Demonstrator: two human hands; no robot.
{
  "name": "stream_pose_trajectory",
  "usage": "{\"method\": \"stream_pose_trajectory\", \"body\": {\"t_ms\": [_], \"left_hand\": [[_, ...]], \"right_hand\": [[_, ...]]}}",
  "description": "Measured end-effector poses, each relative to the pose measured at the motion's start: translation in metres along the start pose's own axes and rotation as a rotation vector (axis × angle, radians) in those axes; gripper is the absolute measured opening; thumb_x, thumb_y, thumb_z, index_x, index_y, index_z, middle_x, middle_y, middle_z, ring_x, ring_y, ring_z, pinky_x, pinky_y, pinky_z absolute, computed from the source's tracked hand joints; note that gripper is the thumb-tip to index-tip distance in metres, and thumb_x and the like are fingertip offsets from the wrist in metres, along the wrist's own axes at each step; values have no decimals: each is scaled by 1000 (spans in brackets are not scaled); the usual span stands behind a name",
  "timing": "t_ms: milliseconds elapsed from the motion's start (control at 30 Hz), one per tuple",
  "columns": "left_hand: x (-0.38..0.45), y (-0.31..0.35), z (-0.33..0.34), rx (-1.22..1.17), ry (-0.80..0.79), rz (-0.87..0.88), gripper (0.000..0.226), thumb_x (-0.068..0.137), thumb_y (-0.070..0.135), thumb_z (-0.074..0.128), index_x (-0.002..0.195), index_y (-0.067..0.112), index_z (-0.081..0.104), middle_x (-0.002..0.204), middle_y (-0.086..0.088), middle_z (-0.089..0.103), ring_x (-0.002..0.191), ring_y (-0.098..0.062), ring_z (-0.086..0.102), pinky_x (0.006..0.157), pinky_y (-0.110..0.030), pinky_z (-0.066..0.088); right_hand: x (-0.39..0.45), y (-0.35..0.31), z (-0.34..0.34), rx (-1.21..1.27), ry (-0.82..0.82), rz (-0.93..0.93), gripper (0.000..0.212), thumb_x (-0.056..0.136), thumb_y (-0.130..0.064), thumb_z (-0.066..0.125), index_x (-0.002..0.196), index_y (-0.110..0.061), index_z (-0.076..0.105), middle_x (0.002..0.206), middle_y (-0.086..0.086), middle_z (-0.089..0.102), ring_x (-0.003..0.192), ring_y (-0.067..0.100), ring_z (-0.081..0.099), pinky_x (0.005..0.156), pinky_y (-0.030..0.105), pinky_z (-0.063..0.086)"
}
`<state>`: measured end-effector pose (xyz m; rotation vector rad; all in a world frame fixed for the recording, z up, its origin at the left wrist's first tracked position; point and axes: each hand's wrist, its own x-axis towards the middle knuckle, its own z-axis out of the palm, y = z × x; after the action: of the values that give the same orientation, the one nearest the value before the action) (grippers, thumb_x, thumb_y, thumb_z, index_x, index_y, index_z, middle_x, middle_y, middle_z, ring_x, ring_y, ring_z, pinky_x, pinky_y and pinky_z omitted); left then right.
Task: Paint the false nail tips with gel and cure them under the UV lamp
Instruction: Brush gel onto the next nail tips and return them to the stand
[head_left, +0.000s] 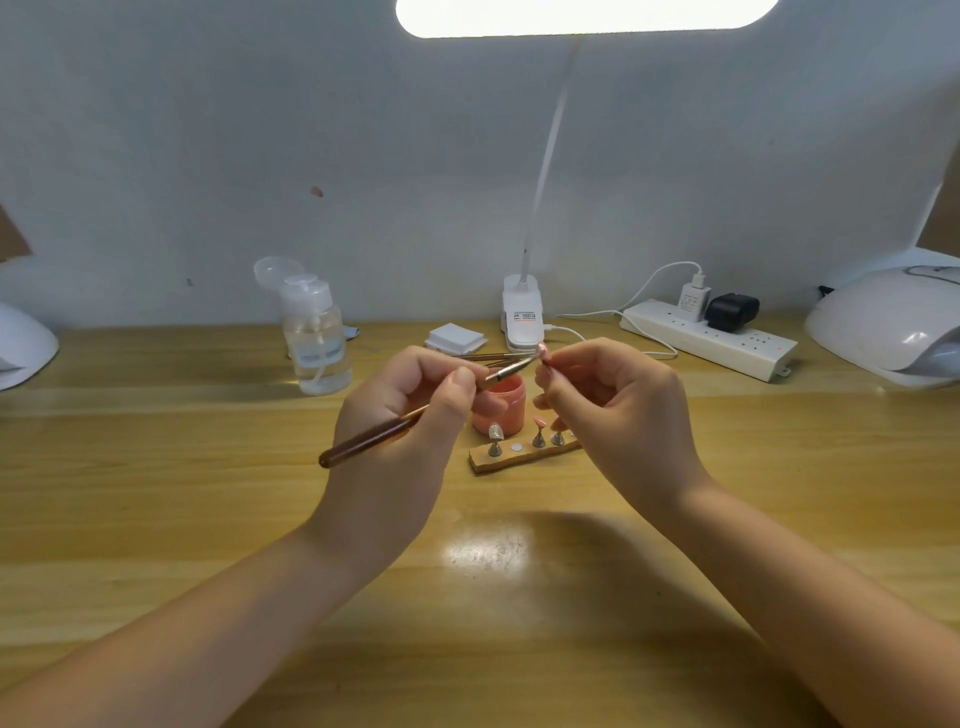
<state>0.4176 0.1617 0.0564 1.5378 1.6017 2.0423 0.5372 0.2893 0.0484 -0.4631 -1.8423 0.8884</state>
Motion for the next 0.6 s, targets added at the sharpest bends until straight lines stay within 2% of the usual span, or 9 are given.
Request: {"method": "stream_pose_trajectory", "body": {"t_ms": [100, 300, 400, 500, 600], "left_hand": [[-1, -1, -2, -27, 8, -6, 16, 88, 14, 50, 80, 11, 65, 67, 3, 71, 67, -7, 66, 64, -14, 47], [0, 1, -1, 4, 15, 6, 15, 94, 25, 53, 92, 19, 67, 82, 9, 74, 77, -2, 66, 72, -12, 47], [0, 0, -1, 17, -8, 4, 15, 93, 23, 54, 92, 18, 68, 82, 11, 75, 78, 0, 67, 70, -10, 47], [-1, 0, -1, 30, 24, 18, 15, 94, 25, 53, 91, 20, 67, 82, 11, 74, 78, -1, 65, 72, -13, 47], [-1, 1, -1, 27, -9, 21, 13, 95, 21, 55, 91, 19, 67, 82, 13, 74, 76, 2, 66, 70, -9, 46]], "right_hand": [[0, 0, 0, 17, -6, 8, 11, 86, -7, 69, 95, -12, 70, 81, 1, 72, 74, 16, 71, 63, 37, 59], [1, -1, 1, 73, -15, 20, 11, 86, -7, 69, 95, -13, 70, 80, 1, 73, 72, 15, 71, 60, 34, 60], [0, -1, 1, 74, -22, 20, 11, 85, -8, 69, 95, -15, 70, 80, 1, 72, 72, 16, 71, 59, 34, 60], [0, -1, 1, 84, -19, 18, 11, 85, -8, 69, 95, -12, 71, 79, 3, 72, 72, 16, 71, 59, 34, 60], [0, -1, 0, 83, -17, 14, 11, 85, -7, 69, 95, -12, 71, 79, 3, 73, 72, 16, 72, 60, 33, 60]]}}
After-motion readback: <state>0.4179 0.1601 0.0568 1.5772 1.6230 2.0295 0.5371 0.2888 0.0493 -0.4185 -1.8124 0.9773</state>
